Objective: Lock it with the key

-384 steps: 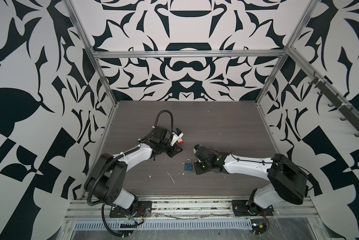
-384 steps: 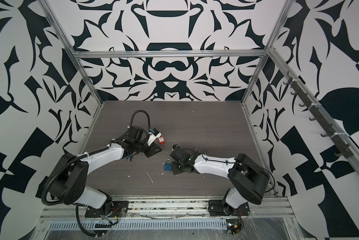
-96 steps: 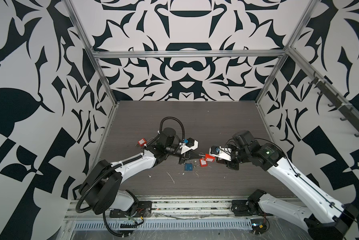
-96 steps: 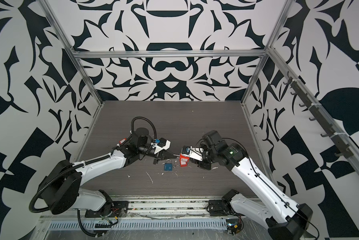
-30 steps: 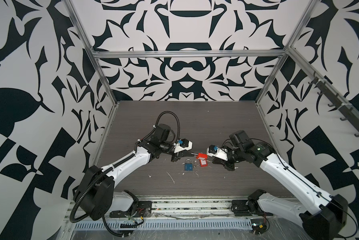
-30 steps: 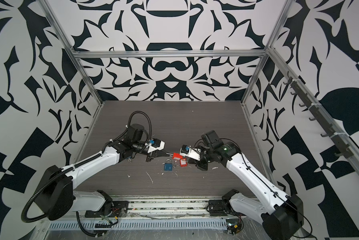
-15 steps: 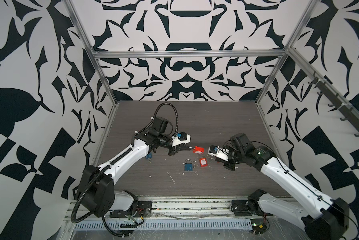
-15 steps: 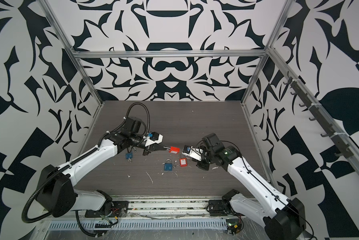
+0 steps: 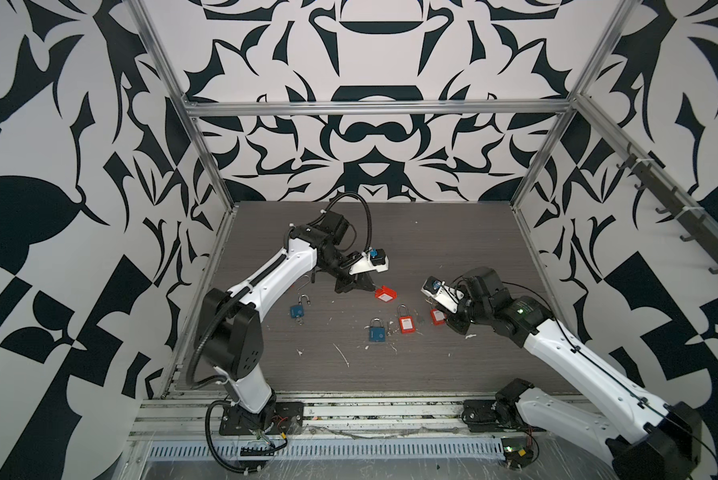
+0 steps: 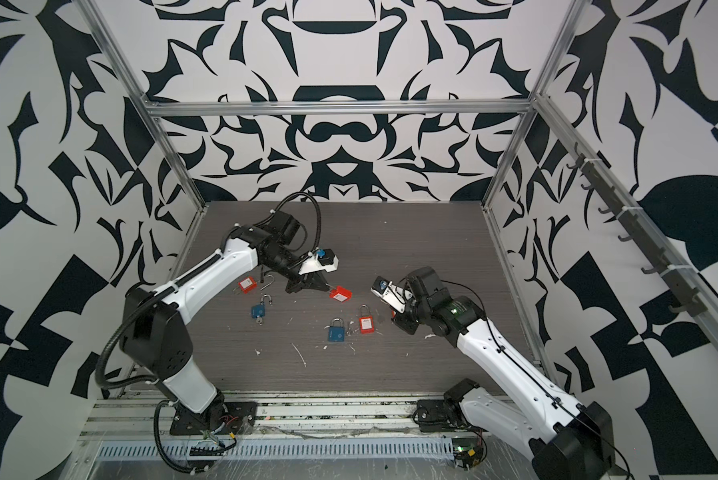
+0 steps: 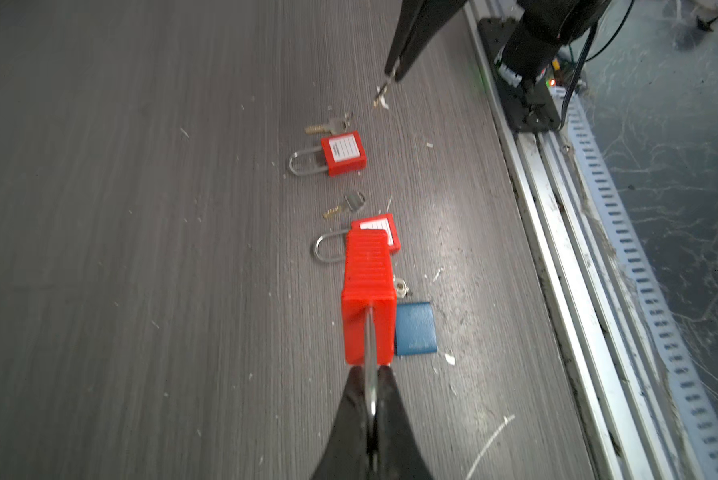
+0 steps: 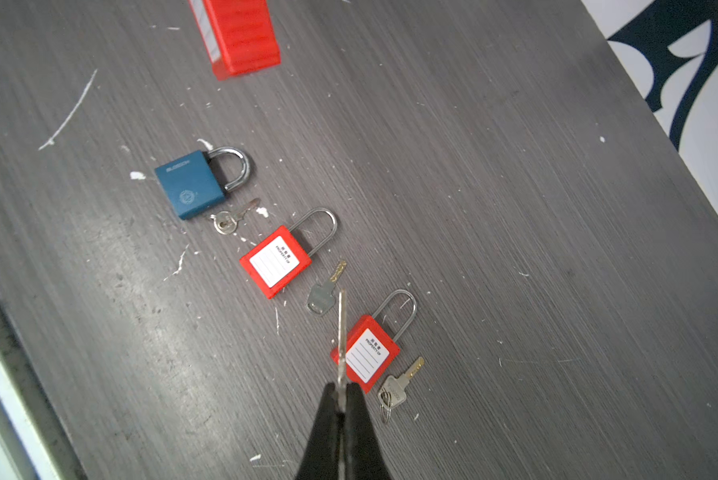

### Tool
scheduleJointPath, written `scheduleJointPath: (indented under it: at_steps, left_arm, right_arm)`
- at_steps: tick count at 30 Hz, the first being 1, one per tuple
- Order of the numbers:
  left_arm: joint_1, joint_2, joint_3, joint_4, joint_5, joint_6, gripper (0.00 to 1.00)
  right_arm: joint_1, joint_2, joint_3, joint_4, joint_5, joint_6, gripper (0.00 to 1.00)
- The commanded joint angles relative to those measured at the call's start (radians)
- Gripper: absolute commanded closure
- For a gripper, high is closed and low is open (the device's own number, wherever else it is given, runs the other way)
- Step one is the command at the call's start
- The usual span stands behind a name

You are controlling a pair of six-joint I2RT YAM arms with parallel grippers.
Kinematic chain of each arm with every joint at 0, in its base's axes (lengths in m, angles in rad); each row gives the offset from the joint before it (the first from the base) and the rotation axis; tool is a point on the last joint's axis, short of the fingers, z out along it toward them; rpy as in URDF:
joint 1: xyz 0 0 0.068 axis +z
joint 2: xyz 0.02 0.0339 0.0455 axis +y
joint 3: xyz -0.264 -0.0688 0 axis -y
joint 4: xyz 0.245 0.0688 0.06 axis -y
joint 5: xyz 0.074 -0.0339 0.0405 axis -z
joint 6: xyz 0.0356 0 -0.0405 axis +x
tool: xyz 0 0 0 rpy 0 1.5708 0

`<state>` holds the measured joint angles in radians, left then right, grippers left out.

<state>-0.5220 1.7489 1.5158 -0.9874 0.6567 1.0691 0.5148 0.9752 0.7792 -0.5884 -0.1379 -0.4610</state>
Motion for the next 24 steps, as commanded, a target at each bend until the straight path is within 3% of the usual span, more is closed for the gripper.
scheduleJointPath:
  at_steps: [1,19,24]
  left_arm:
    - [0.003,0.097,0.108,-0.258,-0.085,0.08,1.0]
    - [-0.042,0.396,0.355,-0.381,-0.267,-0.026,1.0]
    - [-0.063,0.465,0.42,-0.406,-0.298,-0.048,1.0]
  right_arm:
    - [0.002,-0.025,-0.022,0.064,0.046,0.082,1.0]
    - [0.042,-0.034,-0.058,0.128,-0.016,0.209,1.0]
    - [0.075,-0.034,-0.067,0.133,0.015,0.233,1.0]
